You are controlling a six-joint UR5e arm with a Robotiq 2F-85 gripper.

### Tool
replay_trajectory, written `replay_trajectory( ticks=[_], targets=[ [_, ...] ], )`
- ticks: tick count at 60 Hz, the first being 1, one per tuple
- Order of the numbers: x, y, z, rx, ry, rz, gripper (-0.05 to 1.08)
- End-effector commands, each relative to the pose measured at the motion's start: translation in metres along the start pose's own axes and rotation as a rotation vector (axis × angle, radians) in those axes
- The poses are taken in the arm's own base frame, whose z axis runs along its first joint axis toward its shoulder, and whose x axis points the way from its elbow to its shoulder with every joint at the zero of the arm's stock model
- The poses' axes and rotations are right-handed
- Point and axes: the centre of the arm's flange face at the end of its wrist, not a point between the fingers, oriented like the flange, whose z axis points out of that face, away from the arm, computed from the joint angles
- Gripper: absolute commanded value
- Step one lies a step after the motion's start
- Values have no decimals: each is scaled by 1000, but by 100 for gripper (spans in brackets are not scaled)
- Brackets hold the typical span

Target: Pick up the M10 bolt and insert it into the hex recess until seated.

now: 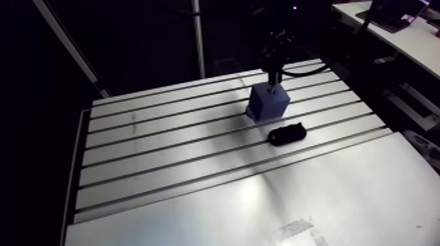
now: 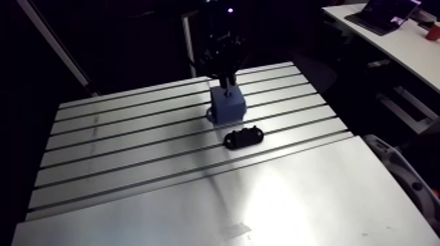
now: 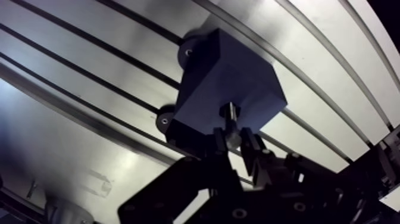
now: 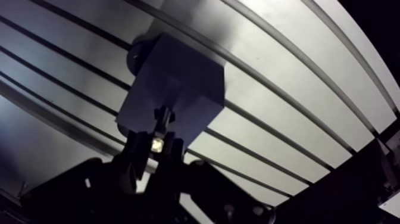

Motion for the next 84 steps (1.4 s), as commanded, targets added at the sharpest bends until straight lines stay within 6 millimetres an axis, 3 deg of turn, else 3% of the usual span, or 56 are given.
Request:
replay_trajectory(
  ticks=[1,2,3,4,9,10,11,12,13,15,48,66,84],
  targets=[
    [0,-1,0,-2,0,1,77],
    [0,-1,0,-3,1,1,62],
    [0,-1,0,-3,1,1,62],
    [1,-1,0,-3,-1,1,51],
    [1,-2,-1,-5,1,1,43],
    [1,-2,-1,-4,0,0,32],
    [1,-2,-1,-4,0,0,32],
    [0,-2,-1,-4,0,-2,18],
    [0,-2,-1,-4,0,-2,18],
    [0,-4,1,-3,-4,-6,2],
    [1,-2,-10,-28,47,16,1],
    [-2,-6,-25,-26,101,84,1],
    [-20,-3,-56,47,111,406,7]
  ],
)
